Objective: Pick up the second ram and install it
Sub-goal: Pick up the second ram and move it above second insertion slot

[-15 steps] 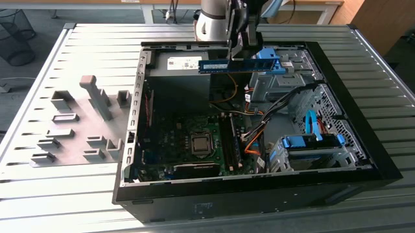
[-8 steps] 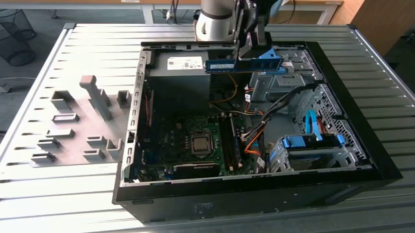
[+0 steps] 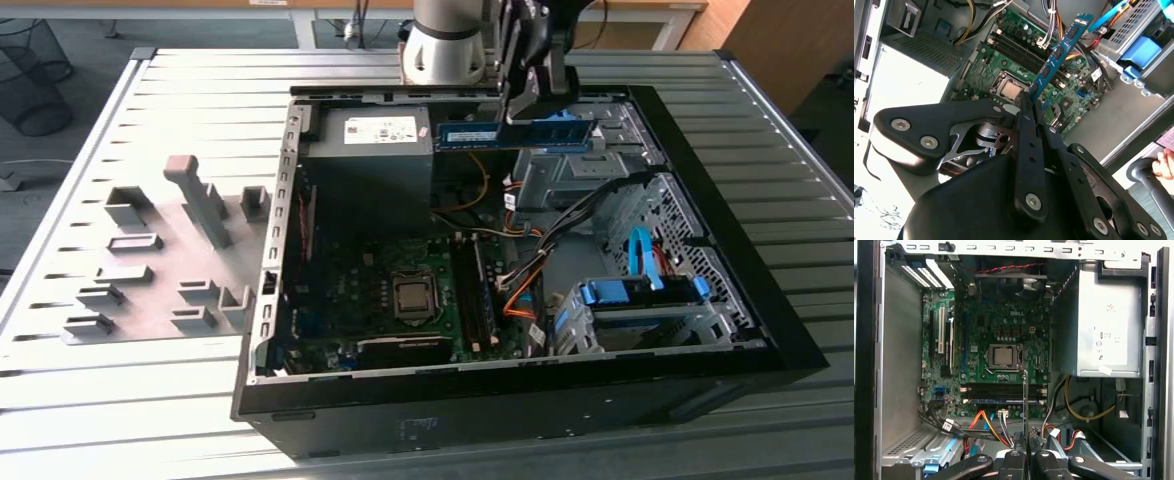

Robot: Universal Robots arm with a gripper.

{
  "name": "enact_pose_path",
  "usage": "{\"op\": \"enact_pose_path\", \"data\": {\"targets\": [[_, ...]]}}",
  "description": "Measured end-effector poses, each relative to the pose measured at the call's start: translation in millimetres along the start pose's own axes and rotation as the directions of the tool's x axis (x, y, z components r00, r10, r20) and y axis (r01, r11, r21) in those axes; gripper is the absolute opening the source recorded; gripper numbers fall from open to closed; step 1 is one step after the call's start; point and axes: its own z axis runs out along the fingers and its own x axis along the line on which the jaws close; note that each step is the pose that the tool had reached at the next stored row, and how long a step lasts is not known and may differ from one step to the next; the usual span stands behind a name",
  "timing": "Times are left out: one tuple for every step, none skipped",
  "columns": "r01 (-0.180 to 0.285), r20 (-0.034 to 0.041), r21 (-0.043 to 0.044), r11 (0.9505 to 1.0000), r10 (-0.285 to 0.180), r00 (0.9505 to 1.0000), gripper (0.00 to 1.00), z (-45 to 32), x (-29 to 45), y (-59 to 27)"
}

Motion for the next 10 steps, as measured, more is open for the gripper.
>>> {"op": "enact_pose_path", "data": {"targets": [[0.0,-0.0001,0.0,1.0,0.0,1.0,0.14,0.0,0.0,-1.5],[0.0,0.0,0.0,1.0,0.0,1.0,0.14,0.0,0.0,-3.0],[0.0,0.0,0.0,1.0,0.0,1.0,0.14,0.0,0.0,-4.6],[0.0,0.0,0.0,1.0,0.0,1.0,0.14,0.0,0.0,-6.3],[0.0,0.0,0.0,1.0,0.0,1.0,0.14,0.0,0.0,-8.0],[0.0,-0.0001,0.0,1.0,0.0,1.0,0.14,-0.1,0.0,-9.6],[0.0,-0.0001,0.0,1.0,0.0,1.0,0.14,-0.1,0.0,-11.7],[0.0,-0.0001,0.0,1.0,0.0,1.0,0.14,-0.1,0.0,-14.5],[0.0,0.0,0.0,1.0,0.0,1.0,0.14,-0.1,0.0,-17.1],[0.0,-0.0001,0.0,1.0,0.0,1.0,0.14,-0.2,0.0,-19.6]]}}
